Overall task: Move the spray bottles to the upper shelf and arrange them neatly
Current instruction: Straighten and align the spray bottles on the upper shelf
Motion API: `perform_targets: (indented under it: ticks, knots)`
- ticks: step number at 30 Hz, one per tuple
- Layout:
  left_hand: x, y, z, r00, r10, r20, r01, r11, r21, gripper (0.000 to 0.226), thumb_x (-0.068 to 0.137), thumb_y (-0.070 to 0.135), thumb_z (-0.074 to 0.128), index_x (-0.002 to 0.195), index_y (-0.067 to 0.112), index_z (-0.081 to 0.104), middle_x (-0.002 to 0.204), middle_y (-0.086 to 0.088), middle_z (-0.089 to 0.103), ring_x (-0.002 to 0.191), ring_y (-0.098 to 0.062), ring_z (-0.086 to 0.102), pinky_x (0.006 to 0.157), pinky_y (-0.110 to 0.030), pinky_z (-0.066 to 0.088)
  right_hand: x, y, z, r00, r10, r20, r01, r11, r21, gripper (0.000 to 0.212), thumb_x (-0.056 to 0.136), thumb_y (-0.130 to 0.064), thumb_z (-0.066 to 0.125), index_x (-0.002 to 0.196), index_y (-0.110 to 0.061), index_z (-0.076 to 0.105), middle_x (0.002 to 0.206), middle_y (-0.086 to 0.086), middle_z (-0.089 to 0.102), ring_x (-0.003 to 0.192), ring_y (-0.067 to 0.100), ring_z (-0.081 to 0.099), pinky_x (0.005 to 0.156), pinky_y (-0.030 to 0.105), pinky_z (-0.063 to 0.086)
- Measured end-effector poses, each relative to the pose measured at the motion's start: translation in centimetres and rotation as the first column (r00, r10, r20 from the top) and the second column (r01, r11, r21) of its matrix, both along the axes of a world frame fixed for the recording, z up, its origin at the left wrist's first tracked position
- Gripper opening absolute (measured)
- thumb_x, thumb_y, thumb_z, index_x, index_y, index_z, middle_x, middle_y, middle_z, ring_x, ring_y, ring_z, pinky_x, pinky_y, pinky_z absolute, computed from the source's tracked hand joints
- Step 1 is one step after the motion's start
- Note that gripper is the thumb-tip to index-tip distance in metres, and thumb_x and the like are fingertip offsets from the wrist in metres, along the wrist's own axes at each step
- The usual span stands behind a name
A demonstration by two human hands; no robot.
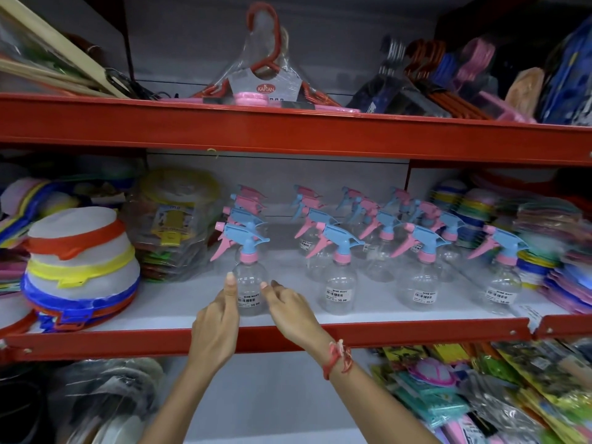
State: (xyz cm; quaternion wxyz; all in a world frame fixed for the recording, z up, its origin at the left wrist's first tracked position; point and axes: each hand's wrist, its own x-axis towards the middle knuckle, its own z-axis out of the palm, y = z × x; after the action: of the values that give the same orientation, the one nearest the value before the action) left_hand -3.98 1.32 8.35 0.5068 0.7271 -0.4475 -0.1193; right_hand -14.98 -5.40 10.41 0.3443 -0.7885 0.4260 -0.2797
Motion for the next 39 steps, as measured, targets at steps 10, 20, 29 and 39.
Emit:
perform_targets:
  ticks: [10,20,29,39]
  knots:
    - [-4.1,-0.7,-0.5,0.99,0.101,0.097,-0.046,0.89,-0.453,0.061,0.094,0.056,0.019,0.112,0.02,0.065,0.104,0.011,0.065,0.096,-0.01,0.06,0.082,-0.024,0.041,-7.4,0.2,-0.2,0.897,-0.214,0.387,0.3,0.937,-0.178,0.022,0.097,-0.03,0.048,0.101,-0.025,0.069,0.084,-0.012,0.073,0.078,-0.003,0.064,0.073,0.012,0.045]
    - [-9.3,-5.8,-0.1,0.957,-0.264,-0.12,0.254,0.963,-0.087,0.064,0.07,0.09,0.004,0.073,0.038,0.042,0.09,0.0,0.057,0.104,-0.03,0.064,0.098,-0.045,0.044,-13.2,-4.5,-0.7,0.909,-0.388,0.152,0.405,0.908,-0.105,0.034,0.098,-0.033,0.04,0.101,-0.013,0.067,0.098,0.017,0.072,0.101,0.035,0.062,0.086,0.037,0.045]
    - [-9.3,-5.8,-0.3,0.949,-0.259,-0.178,0.251,0.966,-0.065,0.101,0.067,0.093,0.002,0.11,0.029,0.068,0.117,0.001,0.069,0.116,-0.02,0.062,0.107,-0.041,0.039,-11.7,-4.1,-0.5,0.956,-0.285,0.07,0.29,0.955,-0.066,0.052,0.098,-0.04,0.036,0.05,-0.019,0.038,0.069,0.009,0.053,0.075,0.029,0.049,0.073,0.038,0.04]
    - [-9.6,-5.8,-0.4,0.968,-0.192,-0.163,0.177,0.979,-0.099,0.107,0.075,0.088,0.002,0.124,0.017,0.065,0.129,-0.002,0.066,0.122,-0.019,0.057,0.109,-0.038,0.037,-11.7,-4.6,-1.2,0.966,-0.247,0.077,0.253,0.963,-0.091,0.048,0.098,-0.043,0.034,0.071,-0.011,0.058,0.075,0.014,0.062,0.086,0.035,0.059,0.076,0.038,0.043]
